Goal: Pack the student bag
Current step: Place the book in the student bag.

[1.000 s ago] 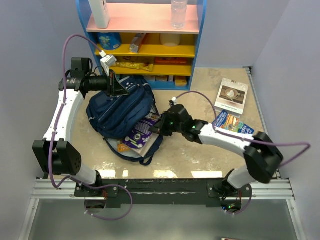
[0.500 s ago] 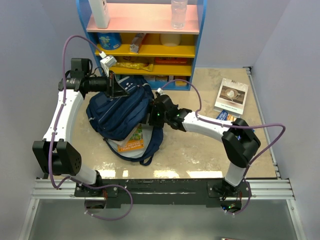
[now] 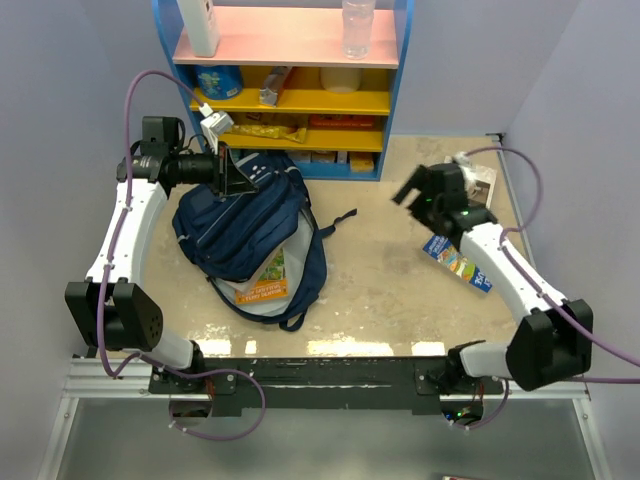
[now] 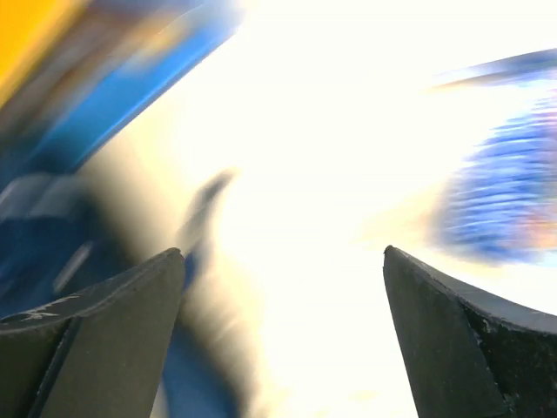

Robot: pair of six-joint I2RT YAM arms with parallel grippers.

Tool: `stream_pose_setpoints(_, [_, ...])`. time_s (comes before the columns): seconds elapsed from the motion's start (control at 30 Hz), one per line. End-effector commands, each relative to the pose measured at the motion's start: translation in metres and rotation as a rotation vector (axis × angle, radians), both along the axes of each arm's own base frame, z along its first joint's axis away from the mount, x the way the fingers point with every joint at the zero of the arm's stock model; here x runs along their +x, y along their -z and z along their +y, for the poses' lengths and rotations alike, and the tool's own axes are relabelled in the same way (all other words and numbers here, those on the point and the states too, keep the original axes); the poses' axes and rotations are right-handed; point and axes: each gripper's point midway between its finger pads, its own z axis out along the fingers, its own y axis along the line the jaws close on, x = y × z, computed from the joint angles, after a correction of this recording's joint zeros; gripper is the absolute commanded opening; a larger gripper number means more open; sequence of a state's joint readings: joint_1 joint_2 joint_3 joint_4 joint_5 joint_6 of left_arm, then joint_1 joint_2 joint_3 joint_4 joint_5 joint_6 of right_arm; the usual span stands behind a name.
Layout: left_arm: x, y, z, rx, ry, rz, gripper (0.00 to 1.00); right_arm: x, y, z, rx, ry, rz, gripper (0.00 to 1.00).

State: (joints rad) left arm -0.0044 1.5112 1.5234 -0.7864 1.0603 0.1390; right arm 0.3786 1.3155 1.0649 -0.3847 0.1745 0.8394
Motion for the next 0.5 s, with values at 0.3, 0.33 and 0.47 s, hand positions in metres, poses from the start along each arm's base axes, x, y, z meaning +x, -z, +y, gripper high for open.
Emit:
stream_pose_setpoints(0.3, [-0.025,-0.038,-0.009,-0.075,0.113,-0.152,0.00,-0.070,0.067,-0.261,-0.307,0.800,0.401,0.98])
stream_pose_setpoints(0.33, [-0.025,-0.038,-0.009,-0.077,0.117,-0.154,0.00,-0.075,0.069,-0.270,-0.323,0.838,0.407,0.97])
stream_pose_setpoints(0.47, [-0.025,-0.036,-0.010,-0.083,0.125,-0.149,0.00,-0.083,0.088,-0.297,-0.356,0.944,0.467,0.96])
